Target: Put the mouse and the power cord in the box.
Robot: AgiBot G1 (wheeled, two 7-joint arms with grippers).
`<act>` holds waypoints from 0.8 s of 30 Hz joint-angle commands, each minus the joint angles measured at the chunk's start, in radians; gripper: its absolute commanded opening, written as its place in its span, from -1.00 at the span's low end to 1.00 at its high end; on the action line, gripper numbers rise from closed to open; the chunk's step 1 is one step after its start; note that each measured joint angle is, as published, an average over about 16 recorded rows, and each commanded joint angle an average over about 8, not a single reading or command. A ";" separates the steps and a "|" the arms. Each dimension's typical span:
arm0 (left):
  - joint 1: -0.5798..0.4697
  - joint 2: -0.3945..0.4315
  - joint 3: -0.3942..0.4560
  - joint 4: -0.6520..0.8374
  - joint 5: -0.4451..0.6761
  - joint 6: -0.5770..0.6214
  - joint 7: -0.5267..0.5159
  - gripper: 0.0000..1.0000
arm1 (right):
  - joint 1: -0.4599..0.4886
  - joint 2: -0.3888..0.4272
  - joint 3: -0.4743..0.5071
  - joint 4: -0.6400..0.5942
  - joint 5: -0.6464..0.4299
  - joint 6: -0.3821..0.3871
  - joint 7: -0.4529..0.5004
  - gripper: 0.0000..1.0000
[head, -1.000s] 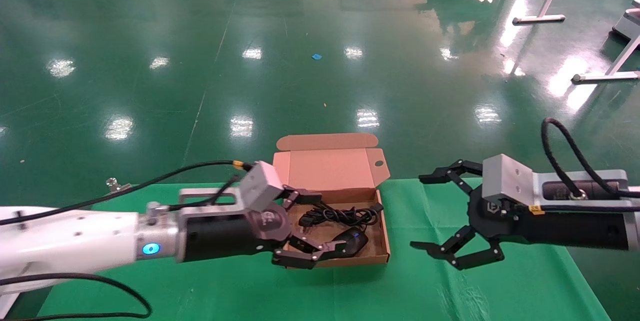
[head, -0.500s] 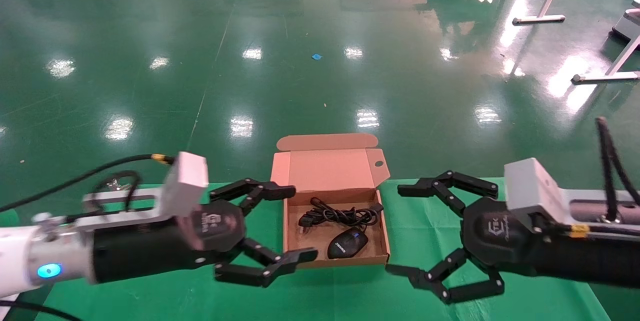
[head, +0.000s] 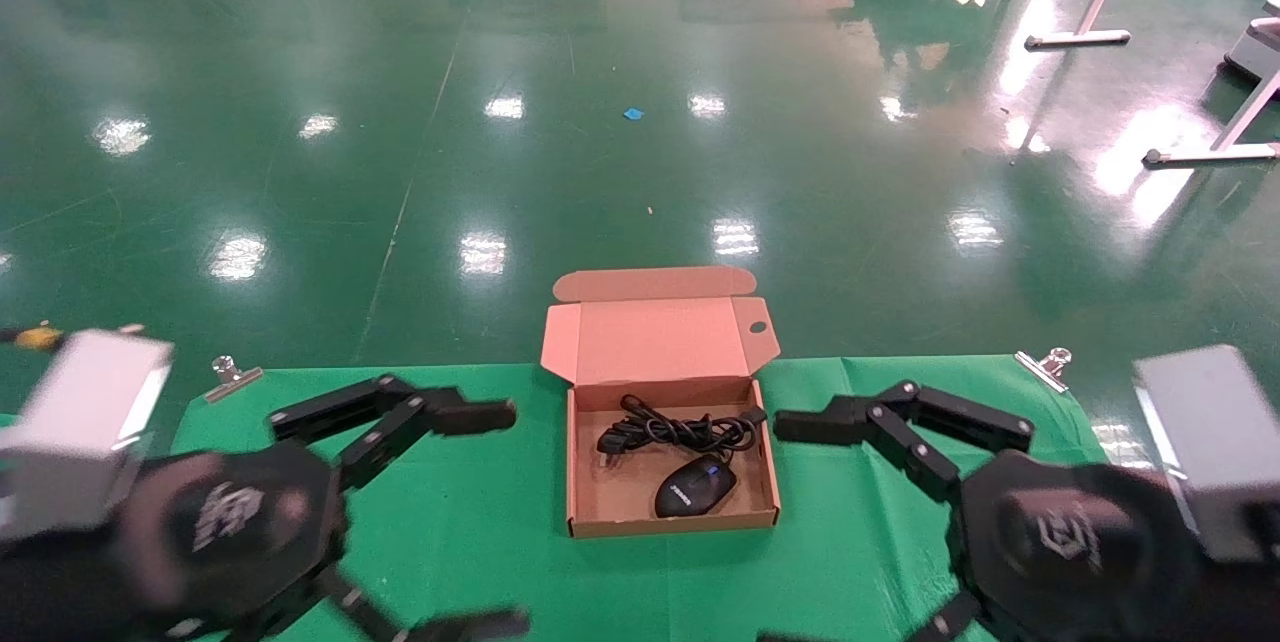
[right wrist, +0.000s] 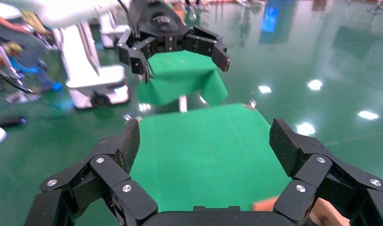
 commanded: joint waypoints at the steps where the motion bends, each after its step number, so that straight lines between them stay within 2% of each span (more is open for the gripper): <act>1: 0.017 -0.026 -0.027 -0.027 -0.022 0.024 -0.005 1.00 | -0.027 0.007 0.024 0.025 0.026 -0.007 0.019 1.00; 7: 0.039 -0.059 -0.062 -0.063 -0.054 0.056 -0.011 1.00 | -0.063 0.016 0.055 0.059 0.061 -0.016 0.038 1.00; 24: 0.027 -0.041 -0.042 -0.043 -0.036 0.038 -0.008 1.00 | -0.044 0.011 0.038 0.041 0.042 -0.011 0.029 1.00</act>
